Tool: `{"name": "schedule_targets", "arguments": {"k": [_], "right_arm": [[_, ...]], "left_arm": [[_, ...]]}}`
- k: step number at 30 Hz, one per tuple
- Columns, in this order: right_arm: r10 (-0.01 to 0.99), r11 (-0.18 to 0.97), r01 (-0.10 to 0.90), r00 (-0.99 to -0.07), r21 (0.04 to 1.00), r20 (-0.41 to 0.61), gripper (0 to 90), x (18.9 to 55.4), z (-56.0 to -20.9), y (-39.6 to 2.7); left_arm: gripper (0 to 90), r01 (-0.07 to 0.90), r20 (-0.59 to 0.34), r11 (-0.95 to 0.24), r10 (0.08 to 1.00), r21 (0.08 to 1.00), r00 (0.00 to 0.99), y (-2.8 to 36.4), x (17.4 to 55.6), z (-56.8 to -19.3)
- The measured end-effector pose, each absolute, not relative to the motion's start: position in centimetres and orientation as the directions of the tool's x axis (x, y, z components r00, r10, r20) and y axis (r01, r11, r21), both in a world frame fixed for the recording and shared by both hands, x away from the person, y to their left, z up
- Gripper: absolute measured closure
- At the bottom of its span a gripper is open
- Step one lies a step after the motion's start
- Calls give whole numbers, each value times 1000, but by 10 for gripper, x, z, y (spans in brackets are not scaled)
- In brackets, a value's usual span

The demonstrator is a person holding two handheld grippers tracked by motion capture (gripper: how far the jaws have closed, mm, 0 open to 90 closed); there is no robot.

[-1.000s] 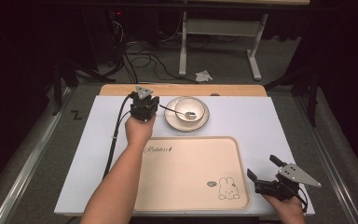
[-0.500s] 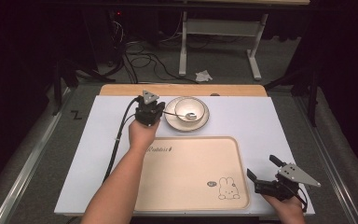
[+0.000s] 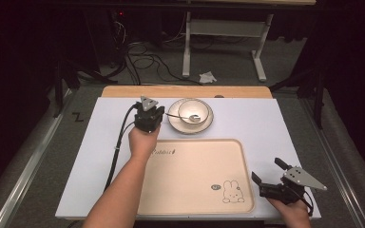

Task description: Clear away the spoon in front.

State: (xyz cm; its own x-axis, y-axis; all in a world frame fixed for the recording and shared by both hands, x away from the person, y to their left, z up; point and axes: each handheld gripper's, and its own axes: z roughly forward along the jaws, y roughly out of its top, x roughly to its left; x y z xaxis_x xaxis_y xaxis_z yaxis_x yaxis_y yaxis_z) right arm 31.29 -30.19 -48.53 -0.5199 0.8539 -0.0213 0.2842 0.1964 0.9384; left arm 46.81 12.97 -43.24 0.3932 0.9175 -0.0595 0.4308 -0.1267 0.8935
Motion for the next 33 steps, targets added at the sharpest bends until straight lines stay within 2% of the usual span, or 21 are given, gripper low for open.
{"name": "schedule_targets", "arguments": {"k": [12, 23, 27, 31, 33], "right_arm": [[855, 202, 288, -519, 936, -25, 5, 313, -485, -301], [855, 205, 288, -518, 935, -28, 5, 313, -486, -301], [856, 207, 288, -517, 935, -30, 5, 312, -486, -301], [854, 210, 289, -519, 934, -32, 5, 312, -486, -299], [852, 217, 285, -521, 934, -39, 6, 313, -485, -298]], "left_arm": [[900, 403, -58, -157, 879, 902, 473, 107, 440, -434], [899, 396, -81, -136, 871, 908, 485, 104, 428, -433], [802, 390, -110, -101, 868, 915, 483, 109, 419, -426], [574, 377, -120, -82, 868, 922, 482, 105, 413, -421], [503, 401, -130, -80, 873, 913, 470, 103, 416, -421]]}}
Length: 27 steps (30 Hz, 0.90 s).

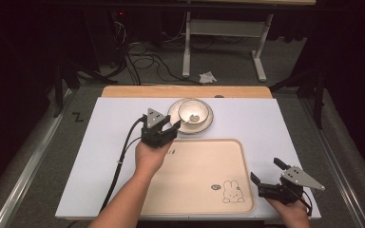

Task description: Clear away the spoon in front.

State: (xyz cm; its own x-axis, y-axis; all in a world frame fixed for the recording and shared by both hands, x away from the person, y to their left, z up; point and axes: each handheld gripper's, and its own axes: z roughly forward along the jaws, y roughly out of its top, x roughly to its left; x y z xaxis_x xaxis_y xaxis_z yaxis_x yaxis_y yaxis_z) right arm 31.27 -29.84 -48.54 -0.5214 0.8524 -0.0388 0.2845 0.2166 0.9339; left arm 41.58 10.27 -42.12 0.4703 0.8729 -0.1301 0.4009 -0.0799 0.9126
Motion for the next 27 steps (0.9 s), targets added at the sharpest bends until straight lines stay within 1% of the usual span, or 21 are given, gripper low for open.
{"name": "schedule_targets", "arguments": {"k": [1, 4, 6, 9, 11, 17, 21, 27], "right_arm": [[853, 216, 285, -521, 934, -38, 5, 313, -485, -298], [853, 216, 286, -521, 934, -38, 5, 313, -485, -298], [852, 218, 284, -523, 934, -40, 6, 313, -486, -299], [854, 212, 289, -519, 934, -33, 5, 312, -486, -299], [855, 212, 288, -517, 934, -34, 5, 312, -486, -300], [854, 210, 287, -519, 935, -32, 6, 312, -485, -300], [853, 209, 290, -521, 934, -29, 5, 312, -486, -299], [853, 212, 285, -521, 935, -34, 6, 312, -485, -300]], "left_arm": [[462, 414, -136, -80, 874, 907, 467, 102, 419, -422], [457, 467, -182, -58, 873, 882, 452, 104, 429, -428], [499, 496, -200, -55, 872, 867, 446, 104, 433, -432], [574, 517, -204, -68, 869, 853, 451, 103, 437, -436], [632, 513, -196, -74, 870, 855, 453, 103, 437, -437], [745, 508, -181, -81, 877, 858, 446, 104, 437, -436], [796, 500, -165, -90, 881, 862, 443, 104, 436, -436], [819, 497, -153, -91, 890, 863, 429, 105, 437, -436]]}}
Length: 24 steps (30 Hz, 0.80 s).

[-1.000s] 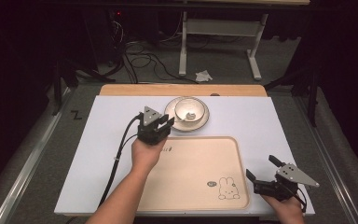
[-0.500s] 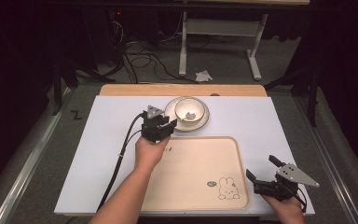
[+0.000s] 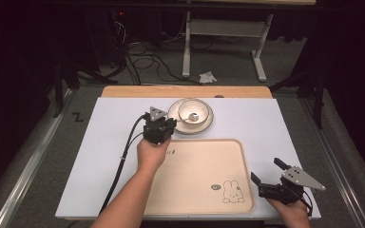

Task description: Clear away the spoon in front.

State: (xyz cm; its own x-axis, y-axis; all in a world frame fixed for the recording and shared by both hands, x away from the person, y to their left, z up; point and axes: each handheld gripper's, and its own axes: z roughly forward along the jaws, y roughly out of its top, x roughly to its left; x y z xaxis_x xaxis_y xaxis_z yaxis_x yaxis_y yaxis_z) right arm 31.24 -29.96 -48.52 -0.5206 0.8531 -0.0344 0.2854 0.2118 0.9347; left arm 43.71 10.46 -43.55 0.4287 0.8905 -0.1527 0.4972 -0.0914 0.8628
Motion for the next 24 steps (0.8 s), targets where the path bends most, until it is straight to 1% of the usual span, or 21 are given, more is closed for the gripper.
{"name": "schedule_targets", "arguments": {"k": [2, 13, 24], "right_arm": [[854, 209, 288, -519, 935, -31, 6, 312, -485, -300], [853, 213, 286, -520, 934, -35, 5, 313, -485, -300], [858, 199, 297, -514, 934, -20, 6, 312, -486, -300]], "left_arm": [[871, 489, -147, -89, 894, 868, 423, 104, 437, -435], [888, 478, -124, -103, 899, 872, 419, 103, 439, -434], [900, 422, -96, -112, 892, 900, 442, 96, 437, -431]]}}
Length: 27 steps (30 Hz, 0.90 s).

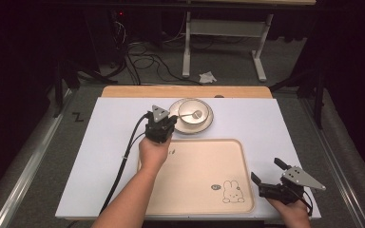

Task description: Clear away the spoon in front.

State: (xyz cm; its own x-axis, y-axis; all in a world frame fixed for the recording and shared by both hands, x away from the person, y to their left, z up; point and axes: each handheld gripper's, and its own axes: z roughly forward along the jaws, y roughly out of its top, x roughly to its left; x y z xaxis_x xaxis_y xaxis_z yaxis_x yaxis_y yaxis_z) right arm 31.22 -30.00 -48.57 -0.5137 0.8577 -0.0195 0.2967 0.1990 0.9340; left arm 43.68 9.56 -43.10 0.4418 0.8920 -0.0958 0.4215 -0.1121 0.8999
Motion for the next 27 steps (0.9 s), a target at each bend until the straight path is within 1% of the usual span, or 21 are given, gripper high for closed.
{"name": "schedule_targets", "arguments": {"k": [12, 27], "right_arm": [[856, 205, 288, -517, 936, -29, 6, 313, -485, -302], [855, 205, 287, -518, 936, -29, 6, 313, -485, -302]], "left_arm": [[900, 365, -86, -95, 889, 926, 450, 95, 432, -417], [900, 352, -72, -104, 889, 930, 452, 95, 433, -416]]}}
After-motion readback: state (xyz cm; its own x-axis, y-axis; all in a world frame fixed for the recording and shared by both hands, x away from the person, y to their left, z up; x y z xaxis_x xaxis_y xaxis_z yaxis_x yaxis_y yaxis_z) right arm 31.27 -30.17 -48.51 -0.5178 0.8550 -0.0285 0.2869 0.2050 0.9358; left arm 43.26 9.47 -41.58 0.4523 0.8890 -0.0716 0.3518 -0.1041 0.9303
